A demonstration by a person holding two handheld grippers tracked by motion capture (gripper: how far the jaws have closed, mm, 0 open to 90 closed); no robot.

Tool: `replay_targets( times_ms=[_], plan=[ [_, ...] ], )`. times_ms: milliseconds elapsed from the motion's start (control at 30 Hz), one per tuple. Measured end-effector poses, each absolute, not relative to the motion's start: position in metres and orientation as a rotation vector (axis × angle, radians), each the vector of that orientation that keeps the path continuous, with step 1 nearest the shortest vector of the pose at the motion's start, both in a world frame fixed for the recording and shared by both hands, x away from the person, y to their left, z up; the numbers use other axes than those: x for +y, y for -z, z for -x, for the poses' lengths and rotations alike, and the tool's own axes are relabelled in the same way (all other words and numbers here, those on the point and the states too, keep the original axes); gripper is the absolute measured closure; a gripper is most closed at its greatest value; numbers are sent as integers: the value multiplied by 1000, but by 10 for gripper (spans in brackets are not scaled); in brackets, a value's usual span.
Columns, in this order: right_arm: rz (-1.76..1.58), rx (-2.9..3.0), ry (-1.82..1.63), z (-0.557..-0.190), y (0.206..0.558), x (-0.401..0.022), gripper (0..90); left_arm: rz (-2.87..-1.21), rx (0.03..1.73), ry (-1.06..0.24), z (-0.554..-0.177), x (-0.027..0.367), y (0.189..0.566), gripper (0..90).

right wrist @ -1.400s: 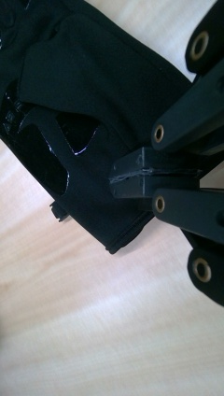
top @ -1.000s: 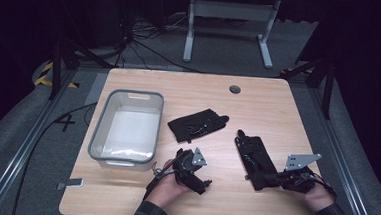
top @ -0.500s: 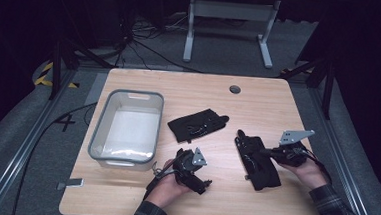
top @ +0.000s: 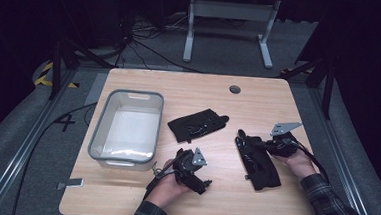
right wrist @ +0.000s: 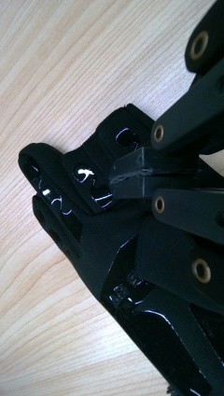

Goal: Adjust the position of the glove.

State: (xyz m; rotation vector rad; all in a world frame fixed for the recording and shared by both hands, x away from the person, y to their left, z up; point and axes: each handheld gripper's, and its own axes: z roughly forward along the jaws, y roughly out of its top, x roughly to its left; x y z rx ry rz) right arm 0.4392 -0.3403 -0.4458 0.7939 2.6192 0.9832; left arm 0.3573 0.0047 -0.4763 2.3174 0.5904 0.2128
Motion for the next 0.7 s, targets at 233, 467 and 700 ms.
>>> replay_targets(
  times_ms=[233,467,700],
  plan=[
    [-811,2607,-962,-433,446,-353,899,-2317,591,-214,-357,5,476,4],
    [-833,2596,-985,-422,445,-368,896,-2318,593,-214,-357,5,476,4],
    [-858,2553,-1045,-404,437,-380,813,-2318,594,-214,-357,5,476,4]
  ],
)
